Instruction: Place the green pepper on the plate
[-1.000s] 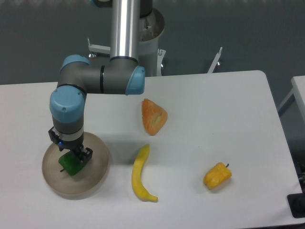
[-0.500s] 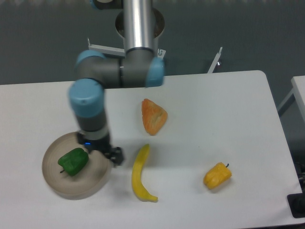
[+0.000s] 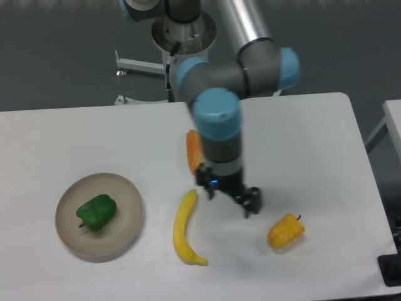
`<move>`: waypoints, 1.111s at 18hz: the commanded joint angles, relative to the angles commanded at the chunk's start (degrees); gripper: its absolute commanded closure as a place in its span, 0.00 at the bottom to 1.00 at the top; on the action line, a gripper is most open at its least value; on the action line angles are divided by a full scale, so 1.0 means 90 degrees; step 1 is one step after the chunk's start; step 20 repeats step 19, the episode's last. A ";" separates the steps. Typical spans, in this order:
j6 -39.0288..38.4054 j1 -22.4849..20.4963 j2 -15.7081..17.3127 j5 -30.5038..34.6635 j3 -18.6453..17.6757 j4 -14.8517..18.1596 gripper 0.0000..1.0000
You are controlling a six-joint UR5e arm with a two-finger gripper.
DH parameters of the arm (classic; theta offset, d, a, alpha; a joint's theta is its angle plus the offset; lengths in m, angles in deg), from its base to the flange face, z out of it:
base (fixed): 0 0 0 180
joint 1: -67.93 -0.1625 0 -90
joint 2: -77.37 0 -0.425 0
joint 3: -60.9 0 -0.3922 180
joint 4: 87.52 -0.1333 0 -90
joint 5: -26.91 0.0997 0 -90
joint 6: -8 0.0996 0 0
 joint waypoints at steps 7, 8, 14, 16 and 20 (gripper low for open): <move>0.0490 -0.0303 -0.0167 0.0000 0.0156 0.0000 0.00; 0.0491 -0.0342 -0.0196 0.0000 0.0156 -0.0010 0.00; 0.0608 -0.0372 -0.0245 0.0000 0.0195 -0.0010 0.00; 0.0608 -0.0362 -0.0254 0.0000 0.0205 -0.0010 0.00; 0.0608 -0.0362 -0.0264 0.0000 0.0205 -0.0010 0.00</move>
